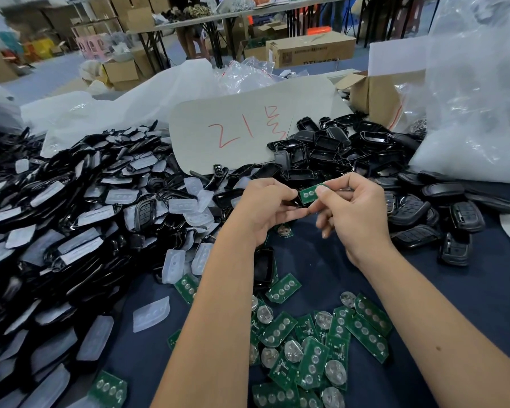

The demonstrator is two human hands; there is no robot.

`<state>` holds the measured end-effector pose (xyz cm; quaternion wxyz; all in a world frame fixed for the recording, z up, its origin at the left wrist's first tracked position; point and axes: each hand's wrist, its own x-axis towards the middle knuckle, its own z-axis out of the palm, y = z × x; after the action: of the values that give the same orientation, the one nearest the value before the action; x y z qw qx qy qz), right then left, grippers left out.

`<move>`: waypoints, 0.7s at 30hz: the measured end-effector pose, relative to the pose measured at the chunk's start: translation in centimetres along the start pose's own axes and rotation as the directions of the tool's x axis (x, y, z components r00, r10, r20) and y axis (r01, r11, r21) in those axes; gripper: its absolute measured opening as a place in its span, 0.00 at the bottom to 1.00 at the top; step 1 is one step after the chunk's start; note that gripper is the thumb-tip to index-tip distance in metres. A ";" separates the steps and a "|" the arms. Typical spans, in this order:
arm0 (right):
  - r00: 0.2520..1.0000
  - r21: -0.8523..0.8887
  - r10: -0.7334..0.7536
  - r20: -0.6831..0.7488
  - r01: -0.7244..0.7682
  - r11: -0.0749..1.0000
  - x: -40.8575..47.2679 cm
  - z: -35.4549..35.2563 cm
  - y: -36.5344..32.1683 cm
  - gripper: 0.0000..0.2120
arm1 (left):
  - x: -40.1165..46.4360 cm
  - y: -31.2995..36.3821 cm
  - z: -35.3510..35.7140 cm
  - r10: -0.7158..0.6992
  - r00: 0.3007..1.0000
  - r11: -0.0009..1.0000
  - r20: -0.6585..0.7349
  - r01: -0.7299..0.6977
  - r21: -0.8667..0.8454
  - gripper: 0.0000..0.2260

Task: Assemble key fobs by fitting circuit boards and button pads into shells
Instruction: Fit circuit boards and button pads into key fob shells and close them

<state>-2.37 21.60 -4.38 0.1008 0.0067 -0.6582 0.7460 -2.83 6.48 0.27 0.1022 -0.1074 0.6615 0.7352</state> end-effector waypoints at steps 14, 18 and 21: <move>0.999 -0.053 -0.026 0.020 0.027 0.998 0.0 -0.1 0.0 0.05 | 0.0 -0.1 -0.2 0.029 0.999 0.999 0.025 -0.030 0.041 0.09; 0.998 -0.143 -0.049 0.034 0.054 0.988 -0.1 -0.2 0.0 0.04 | 0.0 -0.3 -0.5 0.064 0.998 0.995 0.021 -0.066 0.075 0.09; 0.997 -0.173 -0.032 0.072 0.044 0.984 0.0 -0.3 0.0 0.03 | 0.1 -0.6 -0.8 0.120 0.993 0.984 0.003 -0.120 0.135 0.08</move>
<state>-2.31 21.85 -4.46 0.0925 0.0359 -0.7239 0.6828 -2.71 5.74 -0.41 0.0632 -0.0621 0.7151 0.6934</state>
